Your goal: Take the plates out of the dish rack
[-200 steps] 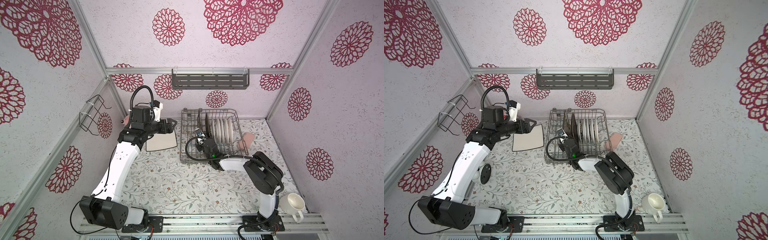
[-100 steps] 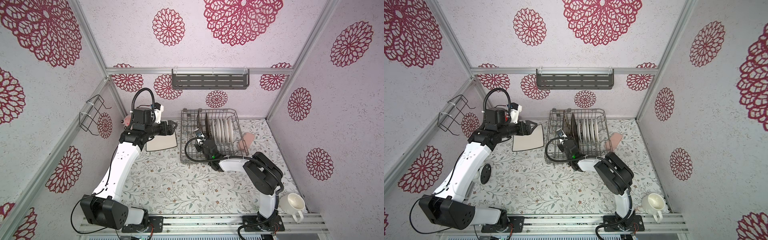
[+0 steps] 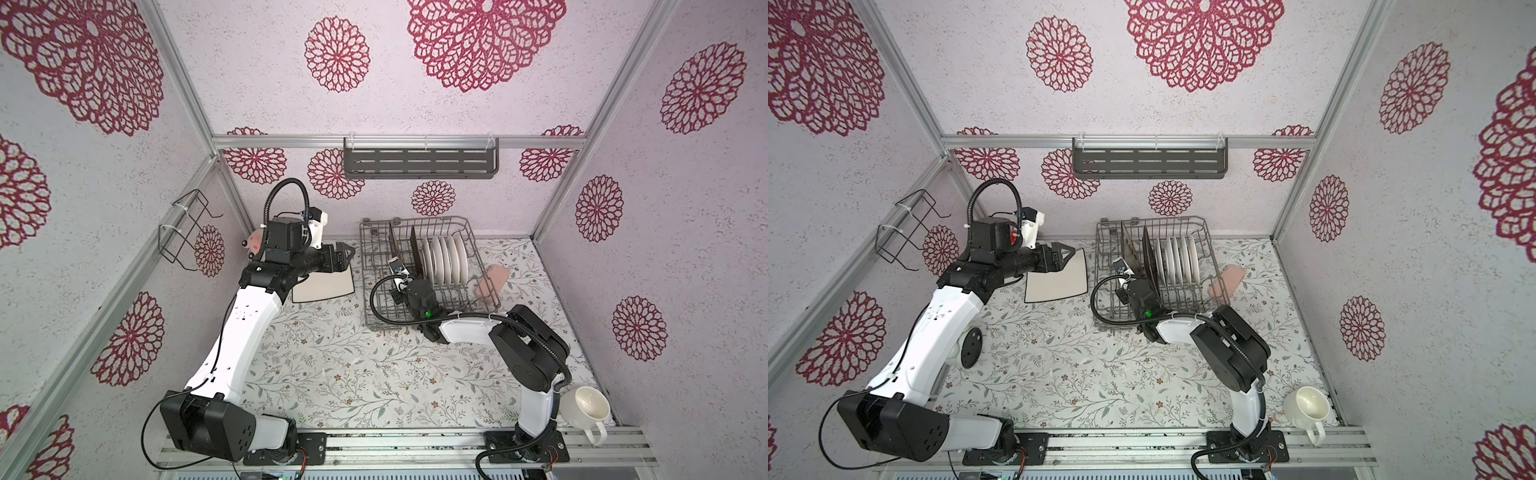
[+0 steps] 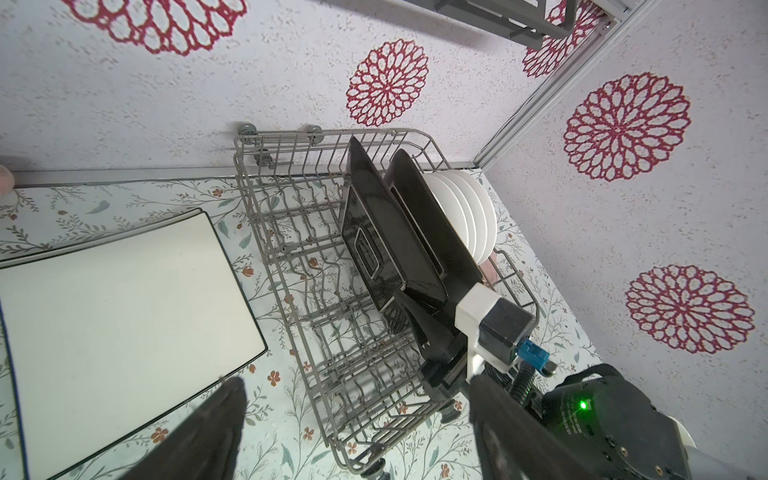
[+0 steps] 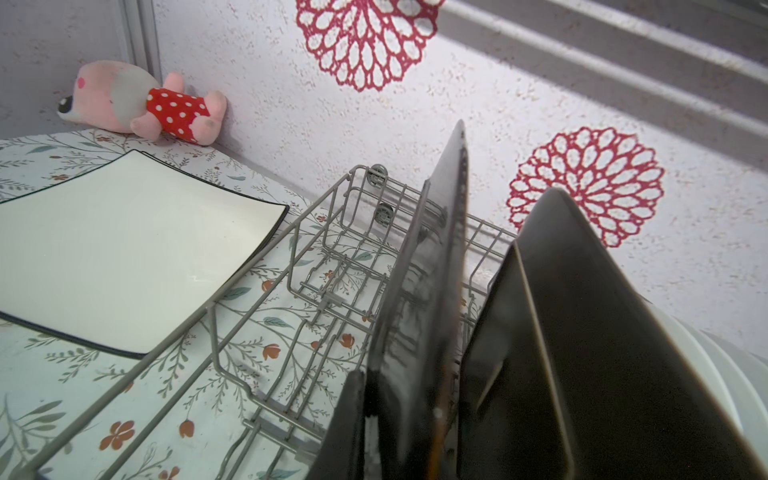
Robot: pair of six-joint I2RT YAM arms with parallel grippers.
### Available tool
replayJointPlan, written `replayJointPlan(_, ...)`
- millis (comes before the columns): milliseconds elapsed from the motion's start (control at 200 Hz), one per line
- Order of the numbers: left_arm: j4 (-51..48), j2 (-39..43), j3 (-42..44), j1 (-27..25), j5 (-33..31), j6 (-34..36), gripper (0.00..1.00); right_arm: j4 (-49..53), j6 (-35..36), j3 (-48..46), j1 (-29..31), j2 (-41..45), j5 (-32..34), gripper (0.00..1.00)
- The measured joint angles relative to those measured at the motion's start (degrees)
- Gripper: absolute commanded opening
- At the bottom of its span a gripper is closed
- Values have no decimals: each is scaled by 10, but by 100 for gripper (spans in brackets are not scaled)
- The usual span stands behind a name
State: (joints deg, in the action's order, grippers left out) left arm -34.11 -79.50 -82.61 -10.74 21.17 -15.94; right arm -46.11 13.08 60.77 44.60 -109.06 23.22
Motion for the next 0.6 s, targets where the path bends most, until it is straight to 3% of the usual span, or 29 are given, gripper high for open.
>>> replayJointPlan(600, 5, 0, 7, 0, 1, -2, 87, 4, 14, 0, 0, 7, -12, 0)
